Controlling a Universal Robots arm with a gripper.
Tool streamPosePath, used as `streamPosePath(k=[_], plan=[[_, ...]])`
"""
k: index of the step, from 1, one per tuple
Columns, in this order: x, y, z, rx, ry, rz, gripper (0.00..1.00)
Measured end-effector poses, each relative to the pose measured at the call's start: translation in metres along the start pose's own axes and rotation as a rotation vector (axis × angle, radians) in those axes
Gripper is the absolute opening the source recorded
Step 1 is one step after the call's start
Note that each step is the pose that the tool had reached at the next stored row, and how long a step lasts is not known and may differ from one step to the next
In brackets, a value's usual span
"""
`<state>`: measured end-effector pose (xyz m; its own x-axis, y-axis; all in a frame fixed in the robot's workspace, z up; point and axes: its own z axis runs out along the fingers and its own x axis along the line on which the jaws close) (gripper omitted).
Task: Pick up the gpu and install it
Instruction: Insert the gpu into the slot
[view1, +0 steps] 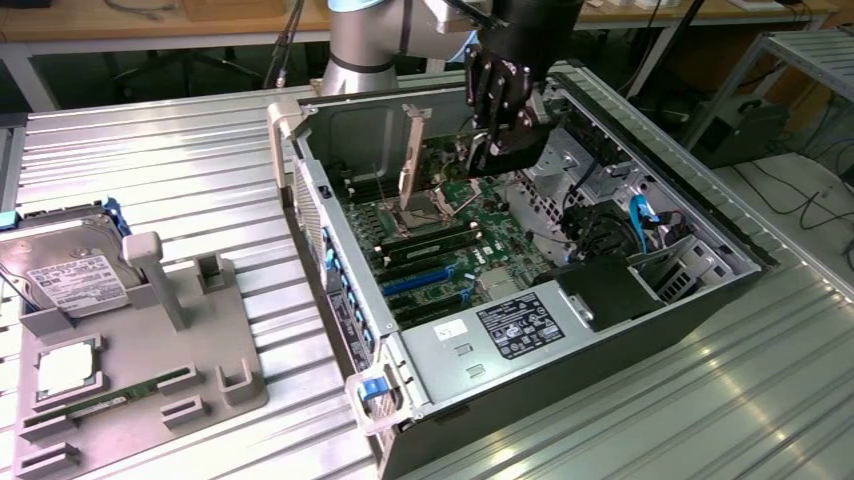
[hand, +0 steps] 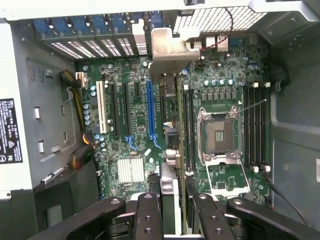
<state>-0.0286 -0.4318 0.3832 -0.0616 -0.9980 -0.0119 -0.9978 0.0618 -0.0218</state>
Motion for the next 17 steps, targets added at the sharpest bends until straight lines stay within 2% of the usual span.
streamPosePath(k=[4,6,9,12,17], plan=[[-0.001,0.0013,0.004,0.0032,0.0002,0.017,0.29],[-0.001,0.0028,0.0097,0.0033,0.0003,0.022,0.29],[-0.001,0.0123,0.0149,0.0033,0.0,0.022,0.29],[0.0,0.0159,0.0174,0.0037,-0.0008,0.018,0.29],[0.001,0.0188,0.0215,0.0115,-0.0015,0.003,0.29]])
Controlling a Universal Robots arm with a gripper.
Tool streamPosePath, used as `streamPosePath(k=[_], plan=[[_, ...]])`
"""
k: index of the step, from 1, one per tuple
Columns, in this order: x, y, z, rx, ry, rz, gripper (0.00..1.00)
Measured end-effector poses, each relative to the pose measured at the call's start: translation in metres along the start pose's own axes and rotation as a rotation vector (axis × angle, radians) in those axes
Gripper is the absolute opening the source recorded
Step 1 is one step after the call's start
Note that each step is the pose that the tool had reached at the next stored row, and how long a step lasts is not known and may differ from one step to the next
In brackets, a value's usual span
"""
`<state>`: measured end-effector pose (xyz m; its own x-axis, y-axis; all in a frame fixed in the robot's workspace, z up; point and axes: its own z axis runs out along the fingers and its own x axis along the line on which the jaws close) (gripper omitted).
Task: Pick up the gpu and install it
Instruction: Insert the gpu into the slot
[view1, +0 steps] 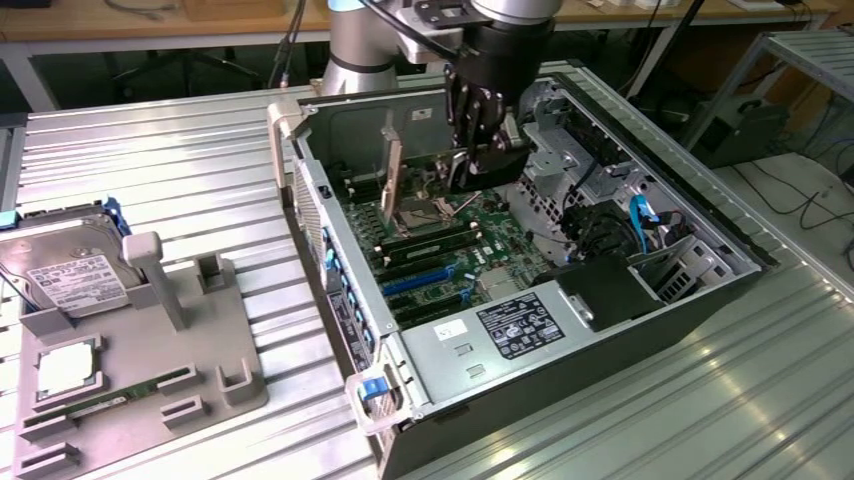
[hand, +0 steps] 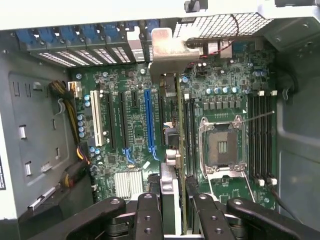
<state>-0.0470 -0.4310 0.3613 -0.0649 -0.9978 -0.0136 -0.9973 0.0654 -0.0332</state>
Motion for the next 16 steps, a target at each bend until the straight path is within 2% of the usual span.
streamPosePath(k=[5,13,16], plan=[[0.001,0.0146,0.0061,0.0025,-0.0004,0.0,0.29],[0.012,0.0149,0.0136,0.0028,-0.0005,0.0,0.29],[0.013,0.0166,0.0179,0.0028,-0.0003,0.0,0.29]])
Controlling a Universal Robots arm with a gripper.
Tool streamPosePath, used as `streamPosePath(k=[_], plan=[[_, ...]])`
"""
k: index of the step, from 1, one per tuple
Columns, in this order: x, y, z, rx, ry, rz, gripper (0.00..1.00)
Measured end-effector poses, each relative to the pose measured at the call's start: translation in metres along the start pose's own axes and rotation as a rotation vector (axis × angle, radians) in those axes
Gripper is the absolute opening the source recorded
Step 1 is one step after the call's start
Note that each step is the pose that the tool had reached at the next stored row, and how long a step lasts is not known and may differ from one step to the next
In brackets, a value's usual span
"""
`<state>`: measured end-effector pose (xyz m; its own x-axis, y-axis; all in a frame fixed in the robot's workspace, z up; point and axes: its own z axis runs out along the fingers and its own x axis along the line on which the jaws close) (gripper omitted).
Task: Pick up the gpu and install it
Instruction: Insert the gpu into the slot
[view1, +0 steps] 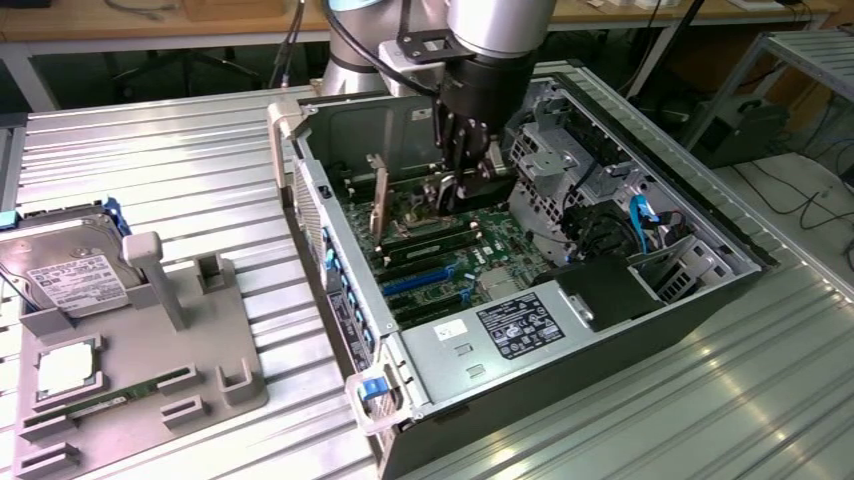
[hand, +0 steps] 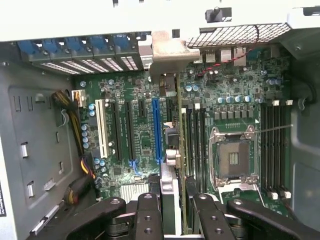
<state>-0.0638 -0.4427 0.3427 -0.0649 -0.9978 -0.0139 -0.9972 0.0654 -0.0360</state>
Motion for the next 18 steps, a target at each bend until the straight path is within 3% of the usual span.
streamPosePath(k=[2,9,12,18], plan=[[0.0,0.0059,0.0049,0.0,0.0,0.0,0.29],[0.004,0.0077,0.0194,-0.0001,0.0001,0.0,0.29],[0.004,0.0139,0.0256,0.0,-0.0001,0.0,0.29],[0.011,0.014,0.0357,-0.0001,0.0,0.0,0.29]])
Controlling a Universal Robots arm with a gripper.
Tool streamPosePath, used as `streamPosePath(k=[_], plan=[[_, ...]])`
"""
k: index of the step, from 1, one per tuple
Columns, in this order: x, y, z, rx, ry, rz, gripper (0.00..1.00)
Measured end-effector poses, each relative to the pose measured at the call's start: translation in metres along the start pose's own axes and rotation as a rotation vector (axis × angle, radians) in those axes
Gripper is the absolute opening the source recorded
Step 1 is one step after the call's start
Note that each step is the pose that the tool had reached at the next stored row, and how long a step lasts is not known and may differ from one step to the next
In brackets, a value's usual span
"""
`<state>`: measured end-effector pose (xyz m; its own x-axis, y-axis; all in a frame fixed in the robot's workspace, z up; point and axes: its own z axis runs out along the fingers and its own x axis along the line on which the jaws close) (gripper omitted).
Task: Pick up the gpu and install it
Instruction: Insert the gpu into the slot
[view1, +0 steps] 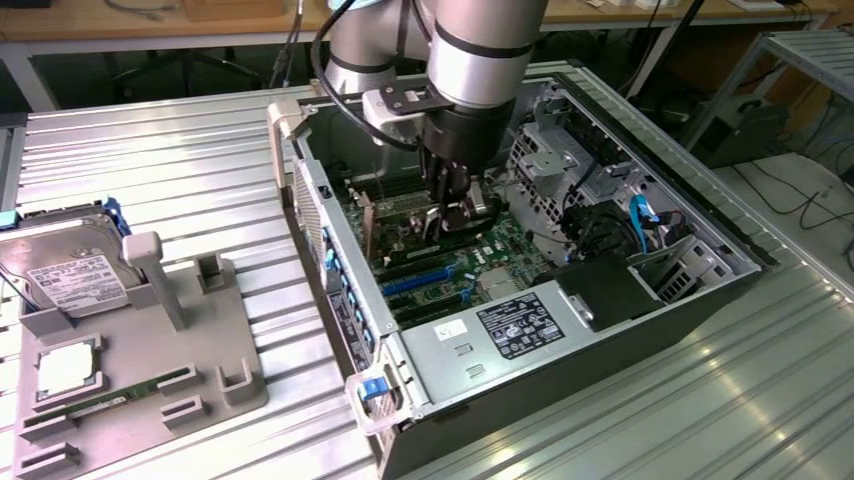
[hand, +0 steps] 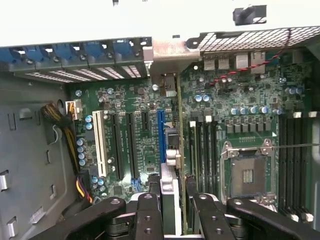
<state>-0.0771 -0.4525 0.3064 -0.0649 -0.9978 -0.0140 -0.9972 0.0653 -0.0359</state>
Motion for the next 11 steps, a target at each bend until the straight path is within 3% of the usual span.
streamPosePath(k=[11], plan=[[0.003,0.0013,0.0202,0.0001,-0.0004,0.0,0.29]])
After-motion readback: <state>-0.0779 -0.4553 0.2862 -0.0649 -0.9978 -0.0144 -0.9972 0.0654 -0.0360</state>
